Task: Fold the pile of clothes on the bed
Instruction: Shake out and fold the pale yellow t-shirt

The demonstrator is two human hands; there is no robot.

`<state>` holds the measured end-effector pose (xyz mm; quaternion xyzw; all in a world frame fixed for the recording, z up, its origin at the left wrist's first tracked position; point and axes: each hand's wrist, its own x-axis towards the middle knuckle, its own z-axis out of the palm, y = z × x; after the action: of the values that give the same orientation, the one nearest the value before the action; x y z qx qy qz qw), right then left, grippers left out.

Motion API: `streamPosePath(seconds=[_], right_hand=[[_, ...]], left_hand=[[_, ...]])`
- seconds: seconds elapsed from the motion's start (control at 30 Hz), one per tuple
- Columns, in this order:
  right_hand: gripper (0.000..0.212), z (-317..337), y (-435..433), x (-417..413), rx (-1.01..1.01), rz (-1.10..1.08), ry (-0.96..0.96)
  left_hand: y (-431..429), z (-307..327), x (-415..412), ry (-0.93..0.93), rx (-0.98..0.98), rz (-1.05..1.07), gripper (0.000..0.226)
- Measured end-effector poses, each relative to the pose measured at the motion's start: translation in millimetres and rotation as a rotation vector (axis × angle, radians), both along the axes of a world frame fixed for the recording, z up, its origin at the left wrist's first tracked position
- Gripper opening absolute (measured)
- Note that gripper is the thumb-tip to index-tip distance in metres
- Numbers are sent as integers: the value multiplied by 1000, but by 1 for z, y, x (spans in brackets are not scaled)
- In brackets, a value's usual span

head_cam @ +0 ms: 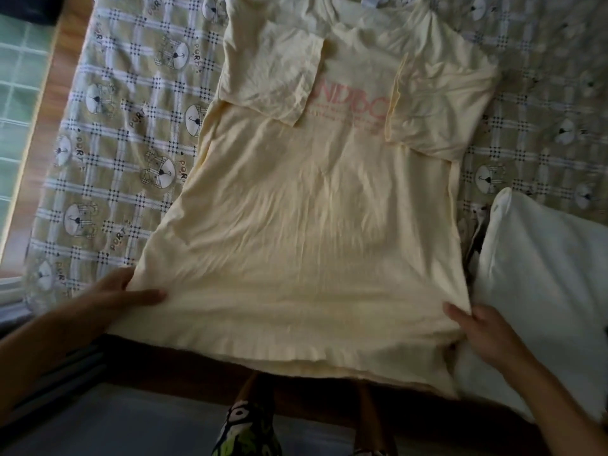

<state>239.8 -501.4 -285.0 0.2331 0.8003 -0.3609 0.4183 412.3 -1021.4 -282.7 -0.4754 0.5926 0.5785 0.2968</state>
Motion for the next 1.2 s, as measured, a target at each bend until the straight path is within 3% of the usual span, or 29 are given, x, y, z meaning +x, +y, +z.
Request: streamPosePath(seconds=[0.03,0.1,0.17,0.27,0.43,0.57,0.63,0.7,0.77,0.87,0.93,1.0,1.2], right_hand=[[99,-8,4,6,-25,-115,89],[55,-19,-2,15,-205,-469,110],[26,-22,-8,28,-209,-529,109],[29,-28,-7,43,46,-160,161],[34,-32,8,47,274,350,27],[39,-27,19,31,501,838,-215],[33,-10,6,6,557,937,-296],[37,2,-13,-30,567,876,-197],[40,8,-39,-72,532,788,50],[49,-1,-82,-134,392,701,509],[51,-15,-112,-179,284,708,661],[56,-32,-135,-225,230,749,712],[66,-59,-156,-352,427,762,914]], left_hand=[[0,-3,7,17,-58,7,22],[0,-7,18,63,-130,39,20],[0,-11,30,89,-144,67,25],[-2,-18,42,68,-117,128,32],[-17,-33,61,-69,-198,54,26],[-40,-53,56,-263,-293,-322,31],[-65,-76,52,-393,-277,-576,43],[-79,-89,24,-351,-417,-836,64],[-72,-87,-29,-219,-727,-896,60],[-15,-51,-143,229,-1107,-868,53],[9,-51,-210,516,-1101,-850,49],[24,-64,-270,656,-1052,-917,53],[12,-112,-416,580,-1064,-1048,63]])
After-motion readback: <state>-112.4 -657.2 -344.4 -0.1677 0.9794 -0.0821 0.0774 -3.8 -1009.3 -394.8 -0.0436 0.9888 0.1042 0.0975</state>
